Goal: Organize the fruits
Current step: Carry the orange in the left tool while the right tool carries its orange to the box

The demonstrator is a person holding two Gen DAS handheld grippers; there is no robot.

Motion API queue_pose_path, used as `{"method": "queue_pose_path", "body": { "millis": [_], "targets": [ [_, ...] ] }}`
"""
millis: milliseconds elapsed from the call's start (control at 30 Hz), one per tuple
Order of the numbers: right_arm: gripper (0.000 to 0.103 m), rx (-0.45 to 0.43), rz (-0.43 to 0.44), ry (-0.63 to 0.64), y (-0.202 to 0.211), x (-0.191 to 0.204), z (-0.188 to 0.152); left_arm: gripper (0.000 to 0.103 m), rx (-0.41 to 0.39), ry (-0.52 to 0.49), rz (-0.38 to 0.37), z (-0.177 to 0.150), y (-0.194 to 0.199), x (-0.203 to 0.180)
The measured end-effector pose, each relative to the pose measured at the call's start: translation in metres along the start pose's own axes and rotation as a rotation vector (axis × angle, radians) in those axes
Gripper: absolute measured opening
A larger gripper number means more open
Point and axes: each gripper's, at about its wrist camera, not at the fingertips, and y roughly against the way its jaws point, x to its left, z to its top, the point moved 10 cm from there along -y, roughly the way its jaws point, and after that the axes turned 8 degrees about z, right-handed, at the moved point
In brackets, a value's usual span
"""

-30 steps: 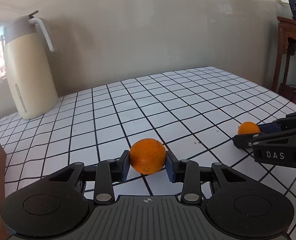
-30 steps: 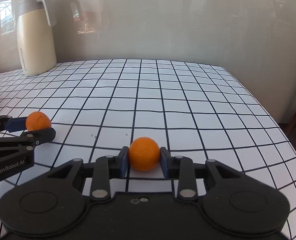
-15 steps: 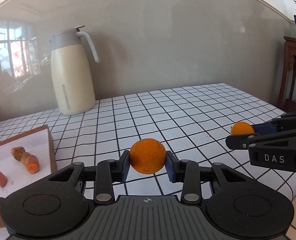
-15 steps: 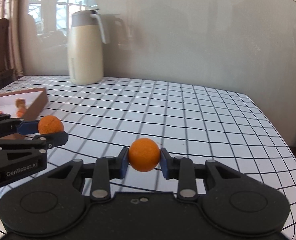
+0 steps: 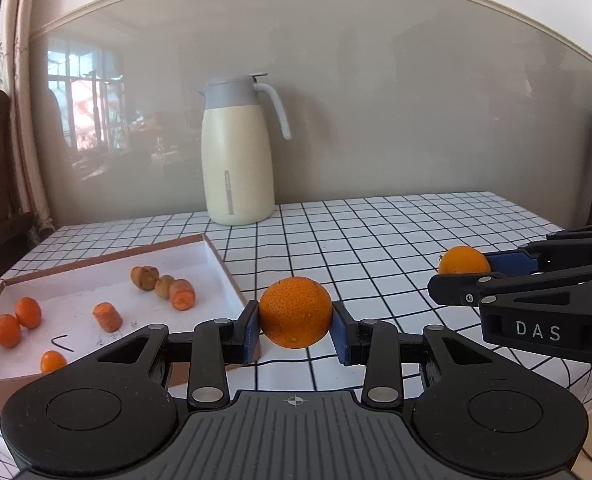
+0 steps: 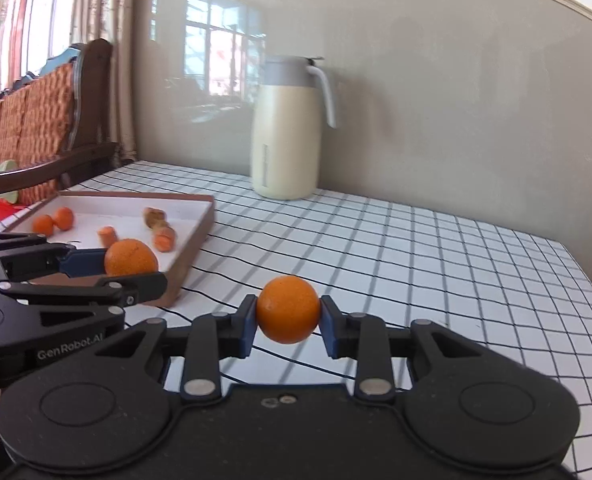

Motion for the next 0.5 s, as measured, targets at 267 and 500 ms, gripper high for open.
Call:
{"method": "queue_pose_path", "body": {
  "millis": [267, 500],
  "targets": [
    [0.023, -0.037, 0.103, 0.076, -0.008, 0.055, 0.013, 0.037, -0.026, 0.046, 0.085, -0.008, 0.022, 0.053],
    [0.023, -0.053, 0.165, 0.112, -0.016, 0.091, 0.021, 0.037, -0.050, 0.080, 0.156, -0.013, 0.034, 0.094]
  ]
}}
